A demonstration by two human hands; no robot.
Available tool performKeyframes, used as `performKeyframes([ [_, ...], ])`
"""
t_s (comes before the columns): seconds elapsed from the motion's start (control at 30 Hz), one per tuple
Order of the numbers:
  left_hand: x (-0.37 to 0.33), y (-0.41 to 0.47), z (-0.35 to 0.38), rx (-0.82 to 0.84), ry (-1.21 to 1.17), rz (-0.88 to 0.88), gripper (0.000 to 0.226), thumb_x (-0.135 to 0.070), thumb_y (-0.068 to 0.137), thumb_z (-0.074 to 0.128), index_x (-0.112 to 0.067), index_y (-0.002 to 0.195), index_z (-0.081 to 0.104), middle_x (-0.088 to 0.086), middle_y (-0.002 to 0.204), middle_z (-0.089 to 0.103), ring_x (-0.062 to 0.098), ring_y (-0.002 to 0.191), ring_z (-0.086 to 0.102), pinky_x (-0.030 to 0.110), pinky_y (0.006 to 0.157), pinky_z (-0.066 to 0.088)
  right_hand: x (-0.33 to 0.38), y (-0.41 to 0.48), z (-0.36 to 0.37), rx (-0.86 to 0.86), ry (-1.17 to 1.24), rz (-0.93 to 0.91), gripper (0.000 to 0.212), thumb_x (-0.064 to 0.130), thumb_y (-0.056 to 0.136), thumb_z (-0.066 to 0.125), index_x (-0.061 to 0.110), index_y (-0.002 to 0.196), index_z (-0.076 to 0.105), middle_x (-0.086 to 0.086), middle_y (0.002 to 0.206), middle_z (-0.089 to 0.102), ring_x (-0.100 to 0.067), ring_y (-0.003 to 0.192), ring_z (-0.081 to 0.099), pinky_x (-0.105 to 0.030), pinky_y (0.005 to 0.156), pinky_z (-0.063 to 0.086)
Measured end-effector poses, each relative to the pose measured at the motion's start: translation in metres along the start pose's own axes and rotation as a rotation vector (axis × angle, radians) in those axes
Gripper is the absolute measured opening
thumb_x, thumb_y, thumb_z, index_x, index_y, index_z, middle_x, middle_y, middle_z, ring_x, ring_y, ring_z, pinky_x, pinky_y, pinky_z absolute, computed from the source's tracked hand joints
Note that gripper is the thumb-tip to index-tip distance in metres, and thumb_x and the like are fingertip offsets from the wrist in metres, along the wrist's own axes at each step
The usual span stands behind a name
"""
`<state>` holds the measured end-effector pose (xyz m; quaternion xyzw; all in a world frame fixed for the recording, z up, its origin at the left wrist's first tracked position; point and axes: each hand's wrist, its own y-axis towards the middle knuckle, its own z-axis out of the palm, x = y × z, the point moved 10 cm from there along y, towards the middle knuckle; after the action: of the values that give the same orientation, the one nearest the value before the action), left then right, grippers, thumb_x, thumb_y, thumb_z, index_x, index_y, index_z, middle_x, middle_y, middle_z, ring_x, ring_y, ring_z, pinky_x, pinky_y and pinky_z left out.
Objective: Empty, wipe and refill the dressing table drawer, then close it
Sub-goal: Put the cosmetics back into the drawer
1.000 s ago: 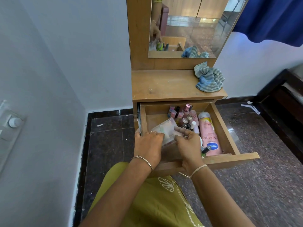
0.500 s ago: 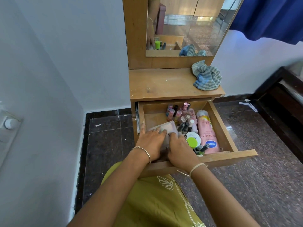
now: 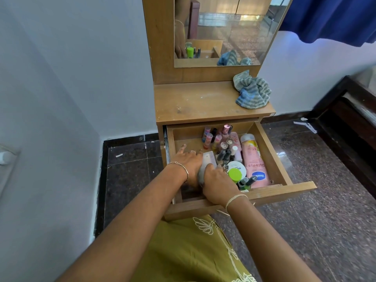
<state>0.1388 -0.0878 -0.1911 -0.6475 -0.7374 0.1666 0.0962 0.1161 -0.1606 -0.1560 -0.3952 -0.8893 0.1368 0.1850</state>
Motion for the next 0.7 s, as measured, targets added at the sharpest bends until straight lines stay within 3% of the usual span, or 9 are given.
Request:
performKeyframes([
  [0.17,0.001,0.004,0.003,-0.011,0.038,-0.012,0.102,-0.052,0.057,0.079,-0.007,0.137,0.034,0.012,0.132,0.050,0.024,0.128,0.044,0.044,0.118,0.008,-0.001,0.002,0.001,0.002,-0.044,0.017,0.034,0.012,0.095,0.042,-0.003,0.125,0.041,-0.038,0.143,0.026,-0.041,0.118,0.052,-0.038,0.096,0.041],
  [0.33,0.001,0.003,0.004,-0.022,0.049,-0.033,0.102,-0.045,0.059,0.081,-0.007,0.140,0.032,0.015,0.137,0.046,0.026,0.130,0.042,0.042,0.118,0.010,0.004,-0.001,-0.001,-0.070,-0.058,-0.045,0.031,0.011,0.095,0.039,-0.001,0.122,0.049,-0.032,0.140,0.036,-0.036,0.115,0.053,-0.036,0.094,0.040],
  [0.47,0.002,0.004,0.006,-0.021,0.067,-0.054,0.099,-0.036,0.063,0.082,-0.005,0.141,0.030,0.018,0.140,0.040,0.030,0.131,0.040,0.042,0.118,0.009,0.009,-0.006,-0.009,-0.211,-0.044,-0.110,0.021,0.011,0.095,0.041,0.005,0.107,0.056,-0.016,0.114,0.057,-0.030,0.102,0.056,-0.033,0.083,0.042],
  [0.57,0.000,0.002,0.008,0.006,0.059,-0.058,0.110,-0.052,0.056,0.081,-0.005,0.142,0.030,0.018,0.140,0.039,0.029,0.133,0.038,0.043,0.118,0.008,0.006,-0.012,-0.017,-0.313,0.015,-0.121,0.016,0.013,0.094,0.043,0.009,0.097,0.058,-0.011,0.101,0.062,-0.028,0.094,0.058,-0.033,0.075,0.042],
  [0.7,0.000,-0.003,0.007,0.024,0.079,-0.057,0.118,-0.065,0.054,0.076,-0.005,0.143,0.027,0.016,0.141,0.040,0.029,0.133,0.037,0.045,0.117,0.010,-0.006,-0.024,-0.028,-0.407,0.127,-0.137,0.015,0.021,0.093,0.049,0.013,0.094,0.062,-0.004,0.096,0.064,-0.023,0.089,0.058,-0.037,0.076,0.049],
])
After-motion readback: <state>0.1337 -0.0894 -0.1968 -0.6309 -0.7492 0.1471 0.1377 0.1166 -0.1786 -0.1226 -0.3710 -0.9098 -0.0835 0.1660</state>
